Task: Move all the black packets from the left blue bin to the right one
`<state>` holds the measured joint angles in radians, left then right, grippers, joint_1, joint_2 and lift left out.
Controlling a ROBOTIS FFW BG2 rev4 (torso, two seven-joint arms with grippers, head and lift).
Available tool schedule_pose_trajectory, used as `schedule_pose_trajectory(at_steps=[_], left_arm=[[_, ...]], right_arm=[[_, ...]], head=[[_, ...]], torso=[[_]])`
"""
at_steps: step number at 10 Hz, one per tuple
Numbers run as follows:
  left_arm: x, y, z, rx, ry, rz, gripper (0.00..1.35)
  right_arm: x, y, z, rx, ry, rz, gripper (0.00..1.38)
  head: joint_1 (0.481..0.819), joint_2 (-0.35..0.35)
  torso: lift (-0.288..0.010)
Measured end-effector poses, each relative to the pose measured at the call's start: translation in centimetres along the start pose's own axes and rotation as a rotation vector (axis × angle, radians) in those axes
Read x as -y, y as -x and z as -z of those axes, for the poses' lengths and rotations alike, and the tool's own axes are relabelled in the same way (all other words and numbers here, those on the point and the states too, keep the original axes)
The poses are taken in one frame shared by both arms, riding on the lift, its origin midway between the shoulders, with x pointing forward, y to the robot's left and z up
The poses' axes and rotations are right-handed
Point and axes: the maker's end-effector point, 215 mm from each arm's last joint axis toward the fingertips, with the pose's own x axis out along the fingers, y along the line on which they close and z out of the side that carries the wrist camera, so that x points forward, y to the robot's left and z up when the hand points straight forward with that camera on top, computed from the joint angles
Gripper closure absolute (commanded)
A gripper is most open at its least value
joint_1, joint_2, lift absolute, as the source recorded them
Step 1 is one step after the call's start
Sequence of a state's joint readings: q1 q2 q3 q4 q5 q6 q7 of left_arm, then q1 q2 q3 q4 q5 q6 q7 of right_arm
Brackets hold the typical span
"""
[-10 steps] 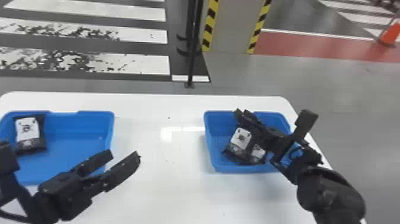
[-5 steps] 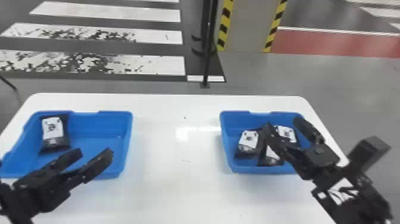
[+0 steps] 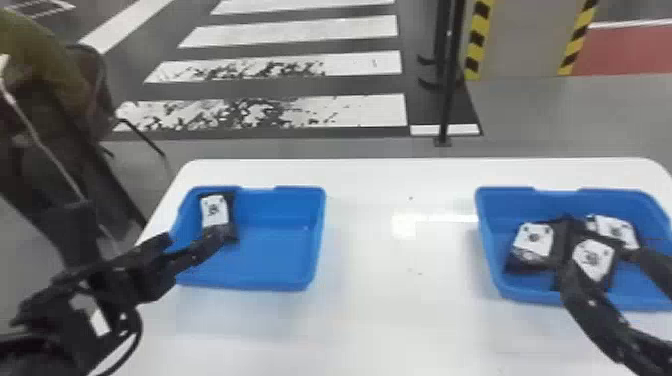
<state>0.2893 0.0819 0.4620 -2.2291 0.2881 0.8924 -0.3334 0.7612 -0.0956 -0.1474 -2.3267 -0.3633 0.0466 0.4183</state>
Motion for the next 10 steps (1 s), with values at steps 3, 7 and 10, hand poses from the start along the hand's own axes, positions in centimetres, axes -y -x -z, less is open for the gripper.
schedule_pose_trajectory(at_steps=[3, 7, 10], left_arm=[[-4.3, -4.8, 0.0, -0.051, 0.046, -0.116, 0.17], [-6.4, -10.9, 2.1, -0.175, 0.124, -0.174, 0.17], [-5.5, -13.2, 1.7, -0.204, 0.132, -0.171, 0.18]], right_arm=[[-3.3, 1.5, 0.1, -0.012, -0.074, -0.038, 0.13], [-3.9, 1.6, 0.6, -0.022, -0.097, -0.055, 0.13], [-4.2, 1.3, 1.3, -0.034, -0.118, -0.071, 0.13]], head=[[0.695, 0.292], [0.695, 0.305], [0.695, 0.287]], torso=[[-0.14], [-0.14], [-0.14]])
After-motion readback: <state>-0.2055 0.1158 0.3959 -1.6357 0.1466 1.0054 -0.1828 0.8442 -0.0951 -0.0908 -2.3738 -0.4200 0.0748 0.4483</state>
